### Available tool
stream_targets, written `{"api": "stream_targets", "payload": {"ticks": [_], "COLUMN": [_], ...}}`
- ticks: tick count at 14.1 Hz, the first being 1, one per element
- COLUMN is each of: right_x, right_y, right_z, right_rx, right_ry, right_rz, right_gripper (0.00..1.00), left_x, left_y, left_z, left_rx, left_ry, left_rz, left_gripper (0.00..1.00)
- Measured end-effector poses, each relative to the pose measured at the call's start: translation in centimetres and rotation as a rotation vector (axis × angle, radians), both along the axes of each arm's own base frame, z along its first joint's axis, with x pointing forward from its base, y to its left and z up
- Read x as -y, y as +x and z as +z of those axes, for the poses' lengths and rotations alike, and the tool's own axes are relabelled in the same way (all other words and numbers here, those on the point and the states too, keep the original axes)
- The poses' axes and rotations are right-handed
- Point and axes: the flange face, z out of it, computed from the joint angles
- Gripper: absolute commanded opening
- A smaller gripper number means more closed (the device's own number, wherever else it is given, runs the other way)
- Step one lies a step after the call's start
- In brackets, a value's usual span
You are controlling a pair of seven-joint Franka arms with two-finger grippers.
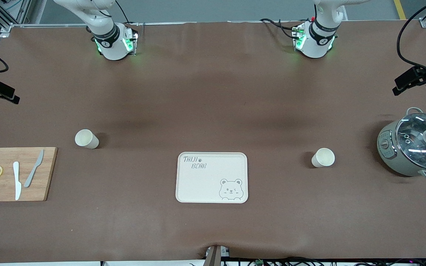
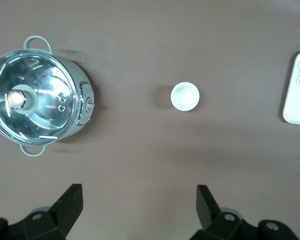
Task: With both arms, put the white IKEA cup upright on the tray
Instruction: 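Reach the left gripper to the pot cup while the right gripper reaches the board cup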
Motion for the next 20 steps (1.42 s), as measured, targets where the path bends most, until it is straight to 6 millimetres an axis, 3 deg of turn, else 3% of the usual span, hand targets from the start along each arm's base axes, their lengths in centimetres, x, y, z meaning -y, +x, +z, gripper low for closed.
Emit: {"api": "stream_targets", "payload": {"ticks": [8,10,14,20], "right_x": [0.0,0.0,0.1,0.2], "right_y": [0.0,0.0,0.4,1.4], "right_z": [0.0,0.0,-0.7,-2.9], "right_rx": [0.0,0.0,-0.012,-0.05], "right_ry": [0.0,0.0,0.001,0.006], "right_rz": [0.0,0.0,-0.001,0.0], "right_gripper": [1.0,1.0,1.0,1.0], "left_x": [0.3,0.4,1.9,1.6], "left_y": [-0.1,0.1,2.9,5.9], "left_z": [1.3,0.8,-4.9,-13.0], "left_rx": [0.021,0.005,-0.096,-0.096], "left_ry": [0.0,-0.011,-0.029,-0.035], "left_rz": [-0.005,-0.007,-0.037,-0.011], "left_gripper": [1.0,1.0,1.0,1.0]}}
